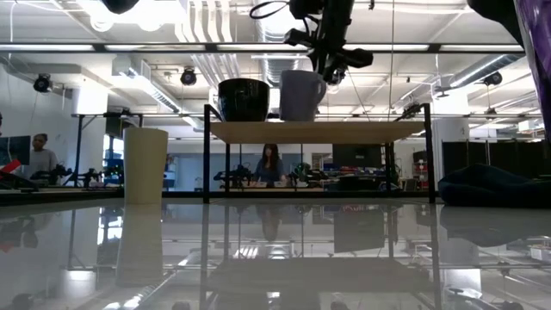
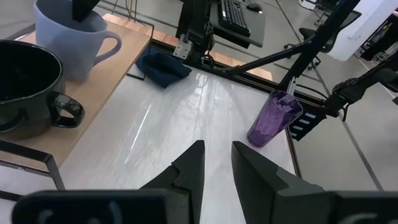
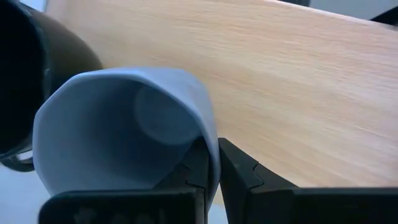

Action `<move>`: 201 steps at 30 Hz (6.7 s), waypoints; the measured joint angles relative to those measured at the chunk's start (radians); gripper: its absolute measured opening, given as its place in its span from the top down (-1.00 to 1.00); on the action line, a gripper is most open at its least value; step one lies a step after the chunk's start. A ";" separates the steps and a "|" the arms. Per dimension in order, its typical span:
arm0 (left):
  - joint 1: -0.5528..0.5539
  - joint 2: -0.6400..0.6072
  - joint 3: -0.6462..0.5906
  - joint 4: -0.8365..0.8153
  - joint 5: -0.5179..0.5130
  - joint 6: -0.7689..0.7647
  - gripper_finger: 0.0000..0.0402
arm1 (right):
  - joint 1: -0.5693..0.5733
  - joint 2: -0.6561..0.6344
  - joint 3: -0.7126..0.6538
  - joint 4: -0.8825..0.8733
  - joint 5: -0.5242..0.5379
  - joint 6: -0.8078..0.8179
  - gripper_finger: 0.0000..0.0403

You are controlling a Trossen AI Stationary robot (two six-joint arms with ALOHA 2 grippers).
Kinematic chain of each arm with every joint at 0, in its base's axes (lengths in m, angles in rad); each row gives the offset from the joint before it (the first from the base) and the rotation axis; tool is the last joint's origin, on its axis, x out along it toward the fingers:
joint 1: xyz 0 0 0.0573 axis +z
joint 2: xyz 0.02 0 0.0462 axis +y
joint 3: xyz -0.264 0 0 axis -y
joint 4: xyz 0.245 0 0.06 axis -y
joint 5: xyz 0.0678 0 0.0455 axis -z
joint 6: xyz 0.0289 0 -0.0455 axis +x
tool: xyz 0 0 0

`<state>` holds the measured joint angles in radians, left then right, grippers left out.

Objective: Stack small to large cups/mugs on shelf
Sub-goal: Put the violet mug on the shelf

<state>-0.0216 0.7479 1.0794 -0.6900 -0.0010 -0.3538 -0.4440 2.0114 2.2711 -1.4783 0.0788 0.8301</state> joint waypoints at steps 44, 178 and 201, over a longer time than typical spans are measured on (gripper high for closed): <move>0.000 0.025 0.000 0.001 0.000 0.002 0.67 | 0.145 -0.039 -0.007 -0.059 0.073 -0.046 0.93; 0.555 0.783 0.345 0.215 0.234 0.318 0.67 | 0.169 -0.226 -0.184 0.070 0.238 -0.102 0.96; 0.555 0.804 0.342 0.255 0.232 0.335 0.67 | 0.168 -0.225 -0.211 0.098 0.237 -0.102 0.96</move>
<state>0.5339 1.5517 1.4216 -0.4349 0.2307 -0.0188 -0.2756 1.7859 2.0602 -1.3808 0.3157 0.7284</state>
